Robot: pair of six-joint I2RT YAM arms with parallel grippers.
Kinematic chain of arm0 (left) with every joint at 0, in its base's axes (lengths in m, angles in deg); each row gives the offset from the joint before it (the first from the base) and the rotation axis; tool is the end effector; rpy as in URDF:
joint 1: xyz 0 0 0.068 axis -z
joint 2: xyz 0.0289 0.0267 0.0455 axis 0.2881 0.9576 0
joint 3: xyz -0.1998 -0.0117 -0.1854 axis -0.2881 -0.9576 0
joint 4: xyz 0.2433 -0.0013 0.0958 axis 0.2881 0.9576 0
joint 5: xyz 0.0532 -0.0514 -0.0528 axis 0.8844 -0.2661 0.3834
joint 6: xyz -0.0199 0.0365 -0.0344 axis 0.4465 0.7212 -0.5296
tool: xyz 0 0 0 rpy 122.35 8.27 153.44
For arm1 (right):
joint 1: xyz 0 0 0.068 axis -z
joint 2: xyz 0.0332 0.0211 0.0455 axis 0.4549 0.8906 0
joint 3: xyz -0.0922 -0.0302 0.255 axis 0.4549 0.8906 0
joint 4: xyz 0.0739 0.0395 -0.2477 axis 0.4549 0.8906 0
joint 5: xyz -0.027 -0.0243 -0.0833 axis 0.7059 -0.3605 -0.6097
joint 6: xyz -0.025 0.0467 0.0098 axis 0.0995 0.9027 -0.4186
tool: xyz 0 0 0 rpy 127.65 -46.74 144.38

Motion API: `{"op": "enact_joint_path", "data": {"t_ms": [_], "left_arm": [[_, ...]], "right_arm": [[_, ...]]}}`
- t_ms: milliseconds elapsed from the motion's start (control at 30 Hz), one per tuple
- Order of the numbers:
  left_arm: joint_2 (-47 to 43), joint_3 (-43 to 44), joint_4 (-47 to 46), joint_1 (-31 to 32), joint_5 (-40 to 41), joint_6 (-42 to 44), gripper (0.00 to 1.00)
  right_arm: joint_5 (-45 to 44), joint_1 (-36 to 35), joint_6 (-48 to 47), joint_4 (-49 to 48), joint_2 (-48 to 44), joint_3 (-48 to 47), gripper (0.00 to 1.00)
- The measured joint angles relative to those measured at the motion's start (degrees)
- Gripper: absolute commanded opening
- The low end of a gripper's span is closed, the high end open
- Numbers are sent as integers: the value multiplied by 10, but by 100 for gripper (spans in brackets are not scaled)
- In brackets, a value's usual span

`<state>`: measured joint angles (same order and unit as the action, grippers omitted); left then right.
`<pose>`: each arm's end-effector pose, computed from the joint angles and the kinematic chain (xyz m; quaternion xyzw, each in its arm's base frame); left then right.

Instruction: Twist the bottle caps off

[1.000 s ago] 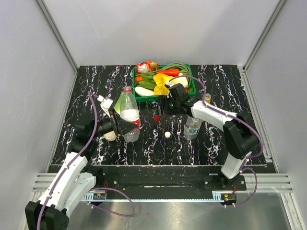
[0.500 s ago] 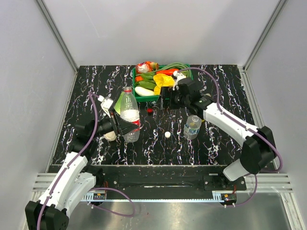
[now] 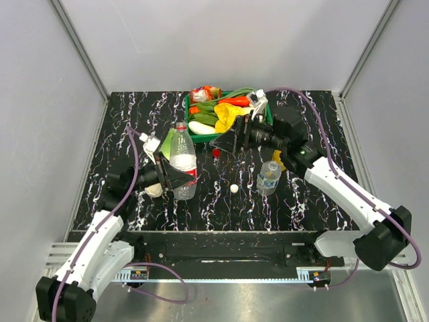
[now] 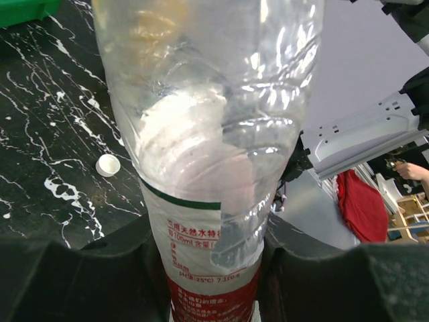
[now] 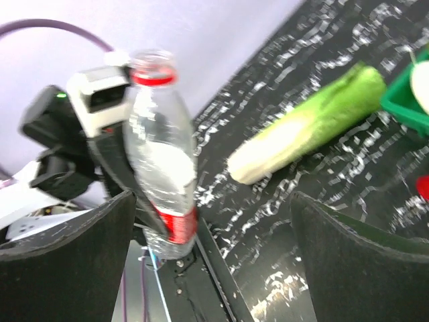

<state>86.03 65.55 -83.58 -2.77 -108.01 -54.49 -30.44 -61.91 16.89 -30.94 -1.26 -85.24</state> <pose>0.1574 -0.0684 0.2890 0.1638 0.7043 -0.5585 0.4065 0.2367 0.1849 0.3811 -0.1976 0.7340 0.4816 0.4361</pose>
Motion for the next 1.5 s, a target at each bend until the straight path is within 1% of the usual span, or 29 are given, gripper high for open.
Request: {"op": "enact_joint_path", "data": {"t_ms": [100, 167, 333, 567, 667, 733, 833, 867, 933, 1033, 1067, 1100, 1133, 1167, 1200, 1233, 1500], "left_arm": [[12, -1, -17, 9, -10, -8, 14], [23, -1, -25, 24, -16, -10, 14], [55, 0, -15, 80, -19, 2, 14], [57, 11, 4, 128, -10, 25, 14], [64, 21, 6, 144, -5, 31, 14], [69, 25, 7, 152, -2, 35, 14], [75, 28, 15, 159, 4, 41, 14], [75, 28, 18, 160, 7, 43, 15], [75, 31, 19, 161, 7, 45, 16], [75, 38, 21, 163, 10, 44, 18], [75, 38, 23, 163, 13, 45, 25], [75, 38, 25, 164, 14, 47, 45], [75, 38, 28, 163, 15, 48, 69], [75, 38, 31, 164, 16, 50, 84], [75, 38, 34, 164, 16, 56, 95], [75, 38, 39, 165, 19, 56, 99], [70, 38, 42, 164, 41, 59, 99]], "right_arm": [[51, 0, 27, -58, -5, 0, 99], [72, 0, 43, -79, -4, 1, 100], [117, 0, 90, -140, 18, 1, 98], [141, 0, 126, -162, 59, 1, 81], [151, 0, 142, -171, 71, 1, 69], [160, 0, 155, -184, 77, 1, 58], [175, 0, 170, -198, 82, 1, 29], [180, 0, 173, -204, 83, 1, 16], [183, 1, 171, -210, 84, 2, 0], [188, 3, 166, -222, 84, 3, 0], [189, 3, 166, -224, 84, 3, 0], [190, 3, 167, -225, 84, 4, 0], [190, 3, 168, -226, 84, 5, 0], [190, 3, 169, -226, 84, 7, 0], [189, 3, 168, -226, 83, 10, 0], [190, 3, 168, -224, 82, 11, 0], [188, 3, 148, -190, 66, 19, 0]]}}
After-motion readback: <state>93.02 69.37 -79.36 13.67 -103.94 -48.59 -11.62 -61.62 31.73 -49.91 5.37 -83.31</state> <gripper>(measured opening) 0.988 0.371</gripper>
